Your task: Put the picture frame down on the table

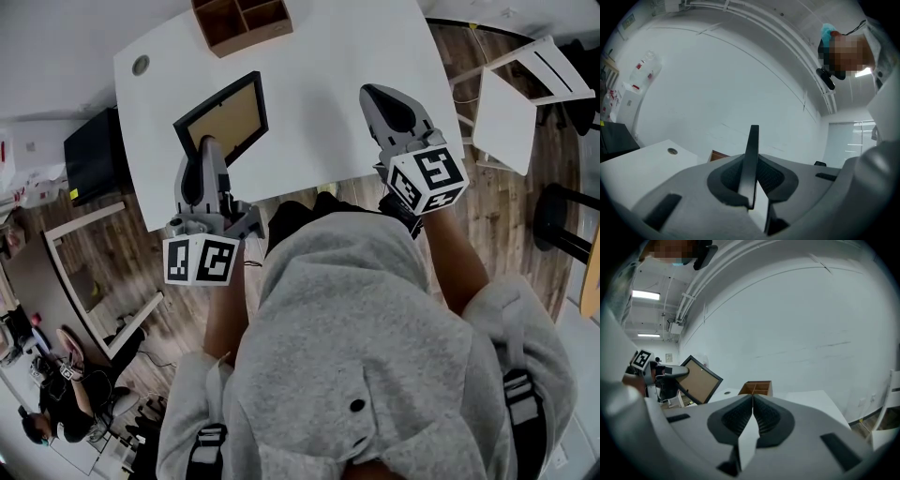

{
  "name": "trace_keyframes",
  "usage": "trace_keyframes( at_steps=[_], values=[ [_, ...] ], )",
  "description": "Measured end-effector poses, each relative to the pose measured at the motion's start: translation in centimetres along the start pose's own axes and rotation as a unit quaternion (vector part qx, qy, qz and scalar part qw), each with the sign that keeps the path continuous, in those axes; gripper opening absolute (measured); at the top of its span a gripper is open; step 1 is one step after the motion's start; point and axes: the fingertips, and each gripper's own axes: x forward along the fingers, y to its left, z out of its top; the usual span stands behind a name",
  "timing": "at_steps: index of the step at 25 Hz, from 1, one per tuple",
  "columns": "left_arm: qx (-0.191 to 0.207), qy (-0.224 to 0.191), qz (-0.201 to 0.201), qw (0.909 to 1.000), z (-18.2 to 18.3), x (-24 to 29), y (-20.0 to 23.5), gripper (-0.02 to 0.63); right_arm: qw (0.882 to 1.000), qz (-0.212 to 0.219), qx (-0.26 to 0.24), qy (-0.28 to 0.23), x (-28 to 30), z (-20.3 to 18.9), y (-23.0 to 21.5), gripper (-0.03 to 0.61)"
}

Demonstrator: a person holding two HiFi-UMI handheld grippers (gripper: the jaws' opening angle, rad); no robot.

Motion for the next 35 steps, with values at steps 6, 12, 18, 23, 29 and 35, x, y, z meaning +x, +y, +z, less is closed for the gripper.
trace_keyframes(
  at_steps=[6, 12, 18, 23, 29, 35],
  values=[
    [0.012, -0.002, 0.01, 0.9999, -0.1, -0.2, 0.2, 0.055, 1.0, 0.009, -0.002, 0.0, 0.0, -0.2, -0.2, 0.028],
    [0.04, 0.005, 0.012, 0.9991, -0.5, -0.2, 0.8, 0.055, 1.0, 0.016, -0.008, 0.006, 0.2, -0.2, 0.2, 0.028],
    [0.078, 0.021, 0.023, 0.9965, -1.7, 0.2, 2.2, 0.055, 1.0, 0.015, -0.013, 0.012, 0.7, -0.7, 0.3, 0.028],
    [0.175, 0.073, 0.048, 0.9806, -4.3, 1.4, 5.0, 0.055, 1.0, 0.012, -0.013, 0.015, 1.6, -0.7, 0.1, 0.028],
    [0.314, 0.134, 0.084, 0.9363, -6.2, 3.2, 7.7, 0.055, 1.0, 0.01, -0.018, 0.019, 2.3, -0.9, -0.1, 0.028],
    [0.456, 0.201, 0.096, 0.8618, -9.9, 4.9, 9.8, 0.055, 1.0, 0.007, -0.018, 0.02, 2.8, -0.7, -0.4, 0.028]
  ],
)
